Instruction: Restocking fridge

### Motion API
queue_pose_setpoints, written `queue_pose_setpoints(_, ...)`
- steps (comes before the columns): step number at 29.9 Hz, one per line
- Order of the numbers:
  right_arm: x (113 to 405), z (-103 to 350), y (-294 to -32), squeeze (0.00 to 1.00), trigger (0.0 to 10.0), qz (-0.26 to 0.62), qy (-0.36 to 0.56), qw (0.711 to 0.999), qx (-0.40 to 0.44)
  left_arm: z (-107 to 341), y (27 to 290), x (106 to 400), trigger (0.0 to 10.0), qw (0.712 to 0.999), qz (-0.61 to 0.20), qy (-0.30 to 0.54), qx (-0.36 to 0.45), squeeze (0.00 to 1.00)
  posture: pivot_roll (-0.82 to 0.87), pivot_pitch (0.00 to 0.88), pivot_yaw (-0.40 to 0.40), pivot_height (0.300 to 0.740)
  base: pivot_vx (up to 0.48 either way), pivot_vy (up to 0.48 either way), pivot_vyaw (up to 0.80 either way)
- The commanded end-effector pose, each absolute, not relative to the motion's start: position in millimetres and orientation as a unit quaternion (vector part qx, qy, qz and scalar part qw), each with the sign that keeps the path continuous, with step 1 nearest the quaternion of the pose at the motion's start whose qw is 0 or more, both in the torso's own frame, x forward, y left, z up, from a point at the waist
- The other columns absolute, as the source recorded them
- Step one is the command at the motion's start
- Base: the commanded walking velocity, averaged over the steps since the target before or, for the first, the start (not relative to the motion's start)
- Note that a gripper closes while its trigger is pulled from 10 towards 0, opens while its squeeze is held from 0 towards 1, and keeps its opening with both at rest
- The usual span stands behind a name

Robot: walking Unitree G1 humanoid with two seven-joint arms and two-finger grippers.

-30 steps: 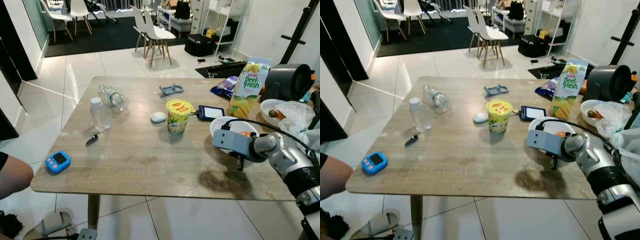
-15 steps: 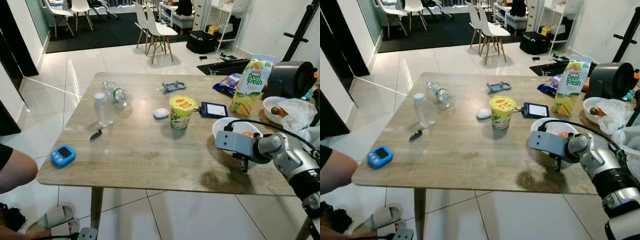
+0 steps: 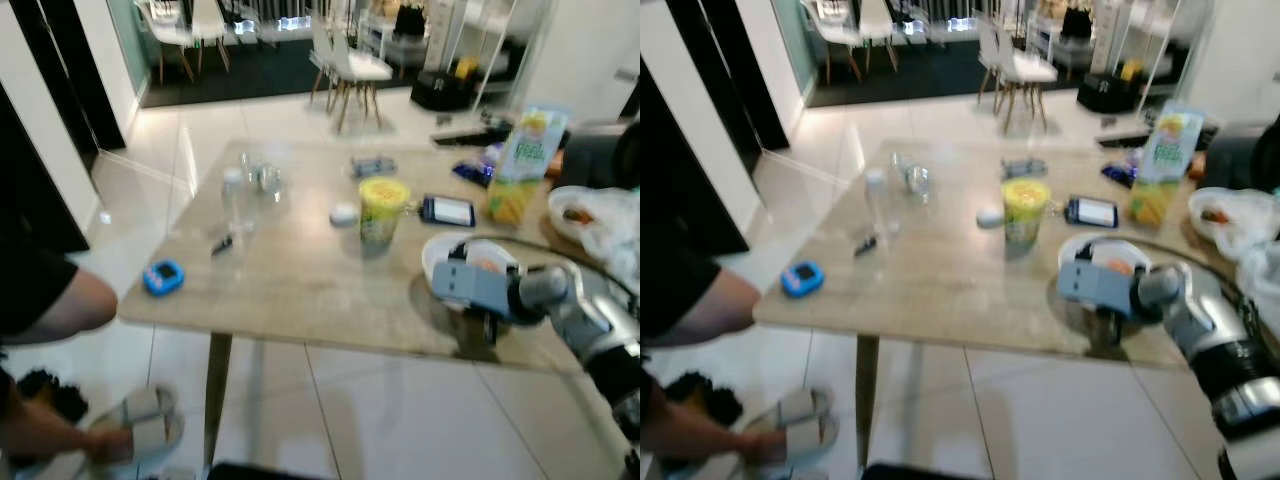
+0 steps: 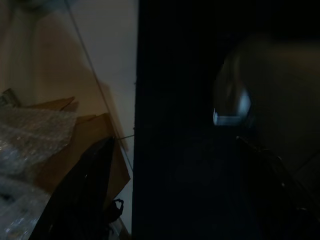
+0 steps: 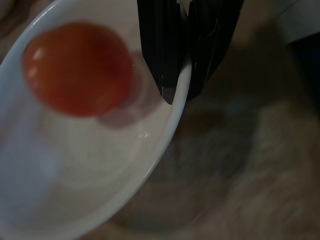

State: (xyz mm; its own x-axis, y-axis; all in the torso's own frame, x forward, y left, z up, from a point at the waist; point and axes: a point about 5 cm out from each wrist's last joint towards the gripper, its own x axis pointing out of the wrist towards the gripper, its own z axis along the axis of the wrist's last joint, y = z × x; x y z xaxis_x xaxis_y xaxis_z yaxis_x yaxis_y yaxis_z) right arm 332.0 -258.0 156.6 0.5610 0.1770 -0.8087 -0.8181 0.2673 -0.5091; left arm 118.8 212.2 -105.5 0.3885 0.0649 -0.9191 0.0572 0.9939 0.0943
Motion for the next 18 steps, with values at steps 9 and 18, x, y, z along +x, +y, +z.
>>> queue_pose_setpoints(9, 330, 161, -262, 0.00, 0.0, 0.333, 0.320, 0.730, -0.503, -105, 211, 120, 10.0, 0.833, -0.001, 0.551, 0.058, 0.00, 0.08, 0.000, -0.008, 0.740, -0.292, 0.000, 0.00)
queue_pose_setpoints(18, 332, 165, -270, 0.00, 10.0, 0.305, 0.324, 0.734, -0.513, -105, 211, 120, 10.0, 0.833, -0.001, 0.550, 0.057, 0.00, 0.08, 0.000, -0.007, 0.740, -0.290, 0.000, 0.00)
